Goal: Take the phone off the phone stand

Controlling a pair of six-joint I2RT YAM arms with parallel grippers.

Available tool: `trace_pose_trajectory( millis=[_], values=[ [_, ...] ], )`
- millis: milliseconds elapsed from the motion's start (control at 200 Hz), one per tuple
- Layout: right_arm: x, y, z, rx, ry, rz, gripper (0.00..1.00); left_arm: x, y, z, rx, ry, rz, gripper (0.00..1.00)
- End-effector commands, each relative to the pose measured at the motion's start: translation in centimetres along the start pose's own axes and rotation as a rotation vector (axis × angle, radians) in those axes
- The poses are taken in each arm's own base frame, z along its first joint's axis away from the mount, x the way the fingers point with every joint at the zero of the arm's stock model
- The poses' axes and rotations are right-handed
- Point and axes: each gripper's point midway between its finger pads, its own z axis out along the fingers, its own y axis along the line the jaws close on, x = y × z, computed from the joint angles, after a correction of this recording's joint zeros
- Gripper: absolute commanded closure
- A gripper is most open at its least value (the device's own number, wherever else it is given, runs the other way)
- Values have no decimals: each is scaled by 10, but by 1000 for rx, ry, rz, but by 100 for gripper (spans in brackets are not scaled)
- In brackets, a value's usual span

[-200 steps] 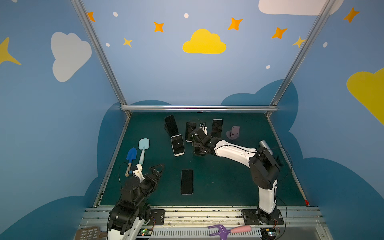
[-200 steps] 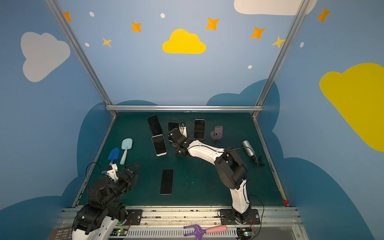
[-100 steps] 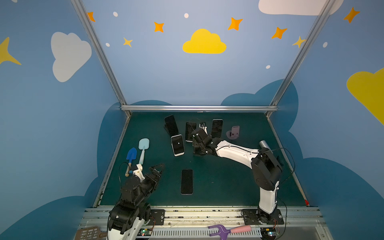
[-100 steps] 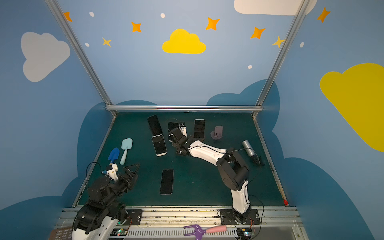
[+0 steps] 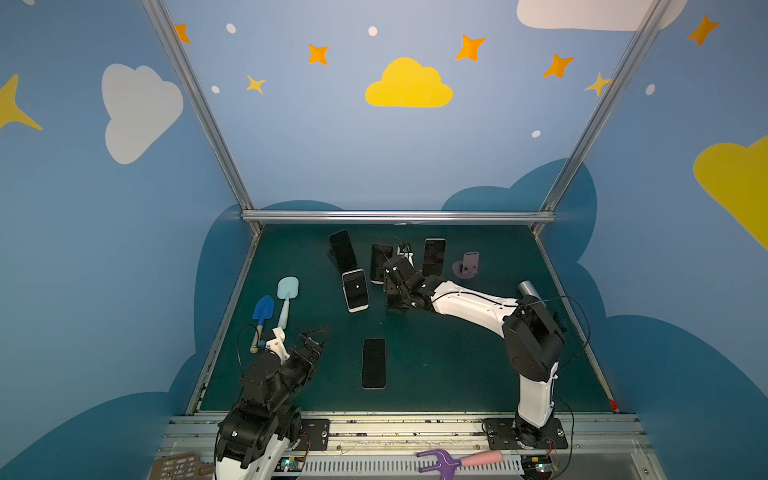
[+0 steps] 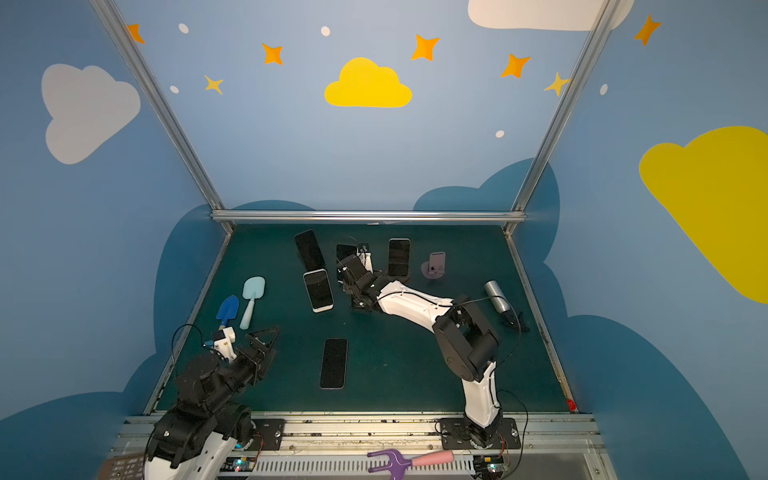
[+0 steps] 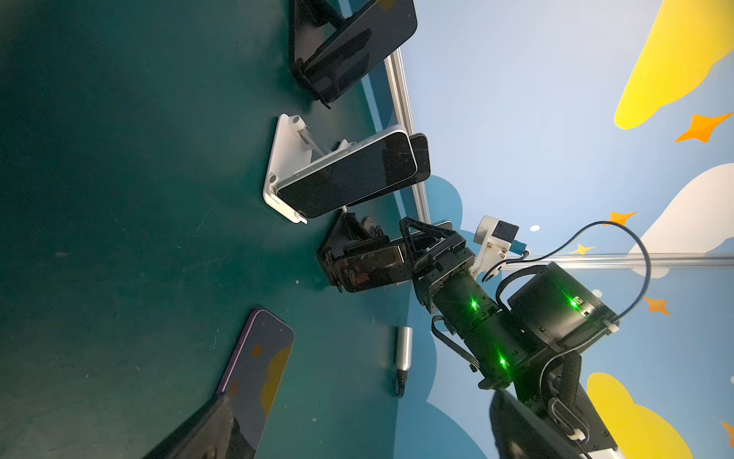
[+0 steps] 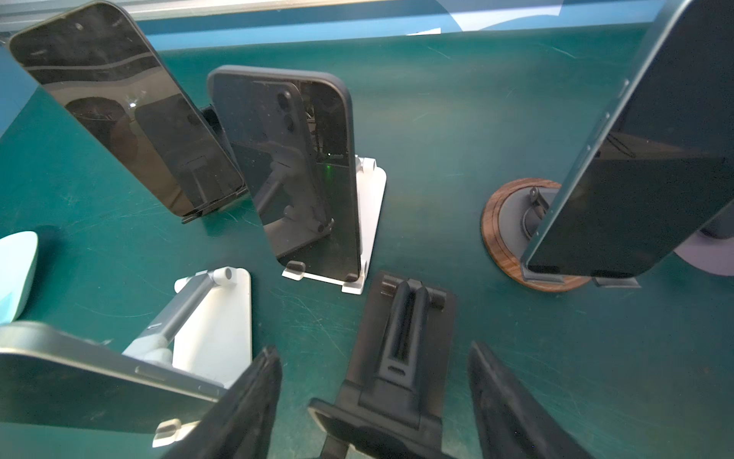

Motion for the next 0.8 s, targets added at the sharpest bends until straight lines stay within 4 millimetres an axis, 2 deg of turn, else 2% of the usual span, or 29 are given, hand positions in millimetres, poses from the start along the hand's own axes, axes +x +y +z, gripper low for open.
trace_pose_trajectory(
  millis=[0, 260, 380, 791],
  values=[
    [-21, 2, -4, 3, -63, 75, 38, -3, -11, -3, 30, -11, 18, 0],
    [-31, -8, -10, 60, -71, 135, 38, -3, -12, -2, 37, -9, 16, 0],
    [-22, -9, -5, 118, -24, 124, 36, -3, -14, -1, 40, -4, 22, 0],
    [5, -11, 12, 140, 20, 123, 36, -2, -12, -3, 42, -7, 23, 0]
  ],
)
